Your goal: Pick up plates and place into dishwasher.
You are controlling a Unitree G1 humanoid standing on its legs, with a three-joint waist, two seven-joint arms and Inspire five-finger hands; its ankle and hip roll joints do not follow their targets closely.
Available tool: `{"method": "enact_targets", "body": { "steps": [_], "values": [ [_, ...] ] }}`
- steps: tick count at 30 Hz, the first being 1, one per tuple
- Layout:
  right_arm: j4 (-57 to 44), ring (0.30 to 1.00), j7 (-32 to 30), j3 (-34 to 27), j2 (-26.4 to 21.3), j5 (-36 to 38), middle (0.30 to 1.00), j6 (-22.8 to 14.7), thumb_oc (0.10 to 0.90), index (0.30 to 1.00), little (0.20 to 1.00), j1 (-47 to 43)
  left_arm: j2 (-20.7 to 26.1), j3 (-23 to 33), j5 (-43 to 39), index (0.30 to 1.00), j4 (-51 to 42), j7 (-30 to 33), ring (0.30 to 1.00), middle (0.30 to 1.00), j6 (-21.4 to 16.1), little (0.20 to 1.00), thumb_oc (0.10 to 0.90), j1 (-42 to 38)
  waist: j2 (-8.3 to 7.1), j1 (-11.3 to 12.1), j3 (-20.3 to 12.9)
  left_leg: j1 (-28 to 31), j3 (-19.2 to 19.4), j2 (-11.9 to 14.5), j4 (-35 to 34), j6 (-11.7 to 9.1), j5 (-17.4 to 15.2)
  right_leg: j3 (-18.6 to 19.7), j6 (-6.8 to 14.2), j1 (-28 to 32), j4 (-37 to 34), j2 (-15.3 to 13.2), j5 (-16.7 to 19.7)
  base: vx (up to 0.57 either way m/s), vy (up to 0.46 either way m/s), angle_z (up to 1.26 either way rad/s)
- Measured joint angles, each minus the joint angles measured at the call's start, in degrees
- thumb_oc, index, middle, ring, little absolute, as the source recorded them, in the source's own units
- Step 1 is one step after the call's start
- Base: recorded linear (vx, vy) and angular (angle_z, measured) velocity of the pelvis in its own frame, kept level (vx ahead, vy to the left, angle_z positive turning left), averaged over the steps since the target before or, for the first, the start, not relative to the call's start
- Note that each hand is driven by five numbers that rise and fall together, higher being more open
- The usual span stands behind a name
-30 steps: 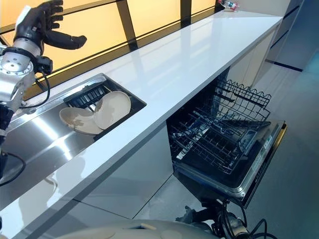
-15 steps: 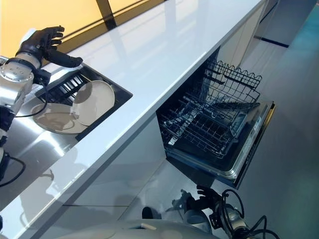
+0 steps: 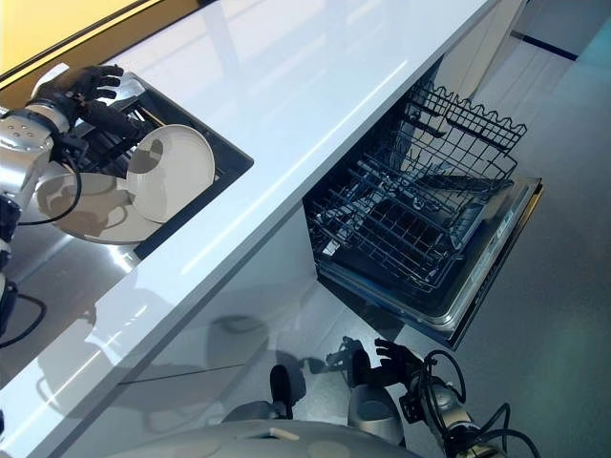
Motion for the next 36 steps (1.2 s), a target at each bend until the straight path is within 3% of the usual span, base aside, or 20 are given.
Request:
{"method": "enact_targets", "body": {
  "steps": [17,36],
  "values": [
    [-0.03,0.9,-0.13,-0.37,-0.04,0.01,0.9,-0.07,0.8,0.9,0.9,-0.42,0.03,-0.1,0.98,0.9,0.2,-7.5,0.9,0.9,-0.08,0.9,0.8,0.0,-0.1,0.05,1.19,-0.13,-0.26,-0.12,0.01,0.12,0.3,-0.68,0.01,0.1,0.0,-0.19,-0.01,0.0,-0.001,0.01],
    [-1.26,0.9,-1.5,-0.44,-0.91,1.13,0.9,-1.2,0.8,0.9,0.9,-1.12,0.1,0.04,3.08,0.9,1.12,-7.39,0.9,0.9,-0.76,0.9,0.8,-0.1,-0.45,0.06,4.53,-1.14,-0.03,-0.14,0.04,0.13,0.32,-0.52,0.01,-0.95,0.01,-0.21,0.01,-0.03,0.008,0.0]
  ]
}}
